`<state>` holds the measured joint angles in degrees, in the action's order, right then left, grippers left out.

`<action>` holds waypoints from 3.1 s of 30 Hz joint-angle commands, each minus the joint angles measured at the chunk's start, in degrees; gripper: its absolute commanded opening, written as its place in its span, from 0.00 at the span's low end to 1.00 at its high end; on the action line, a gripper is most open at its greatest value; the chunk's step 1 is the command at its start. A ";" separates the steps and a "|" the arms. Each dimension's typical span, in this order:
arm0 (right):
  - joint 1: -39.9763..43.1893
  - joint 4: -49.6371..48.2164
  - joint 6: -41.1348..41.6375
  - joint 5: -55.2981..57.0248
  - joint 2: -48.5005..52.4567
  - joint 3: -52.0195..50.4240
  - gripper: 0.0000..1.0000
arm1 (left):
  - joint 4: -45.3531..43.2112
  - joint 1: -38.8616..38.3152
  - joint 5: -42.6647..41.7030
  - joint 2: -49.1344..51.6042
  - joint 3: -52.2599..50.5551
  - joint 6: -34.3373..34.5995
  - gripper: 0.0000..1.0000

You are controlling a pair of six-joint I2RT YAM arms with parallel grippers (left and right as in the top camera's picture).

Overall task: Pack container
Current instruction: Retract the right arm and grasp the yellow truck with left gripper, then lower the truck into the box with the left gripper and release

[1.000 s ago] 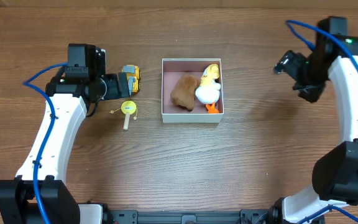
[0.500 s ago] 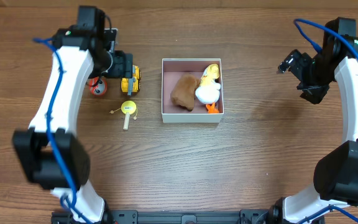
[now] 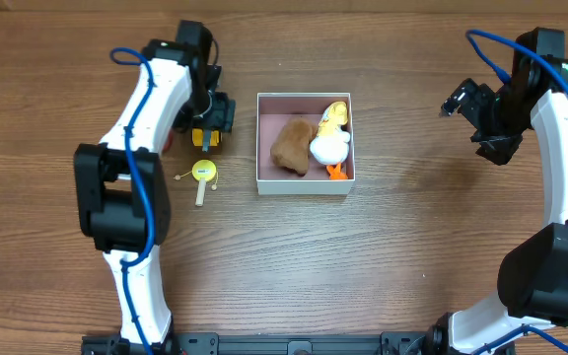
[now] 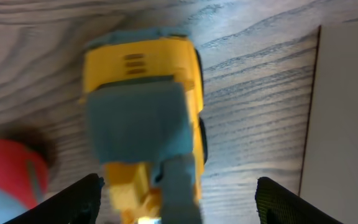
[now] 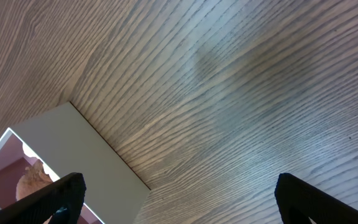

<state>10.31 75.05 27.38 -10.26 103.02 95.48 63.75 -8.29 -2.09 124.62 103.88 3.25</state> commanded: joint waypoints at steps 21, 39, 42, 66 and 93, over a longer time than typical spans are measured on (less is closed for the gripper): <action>0.04 -0.17 0.33 -0.33 -0.70 0.92 1.00 | -0.83 -0.15 5.68 5.84 3.74 5.75 0.47; 0.04 -0.17 0.33 -0.33 -0.70 0.92 1.00 | 33.07 -13.64 -2.40 5.64 45.11 -12.68 0.13; 0.04 -0.17 0.33 -0.33 -0.70 0.92 1.00 | 33.07 -18.75 -2.40 5.66 44.98 -19.19 0.05; 0.04 -0.17 0.33 -0.33 -0.70 0.92 1.00 | 23.06 -25.24 2.29 5.66 19.32 -43.91 0.25; 0.04 -0.17 0.33 -0.33 -0.70 0.92 1.00 | 29.27 -25.49 -8.61 -0.98 25.33 -30.45 0.04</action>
<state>10.31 75.02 27.40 -10.31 103.02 95.48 92.27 -33.39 -5.48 123.85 128.95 -28.27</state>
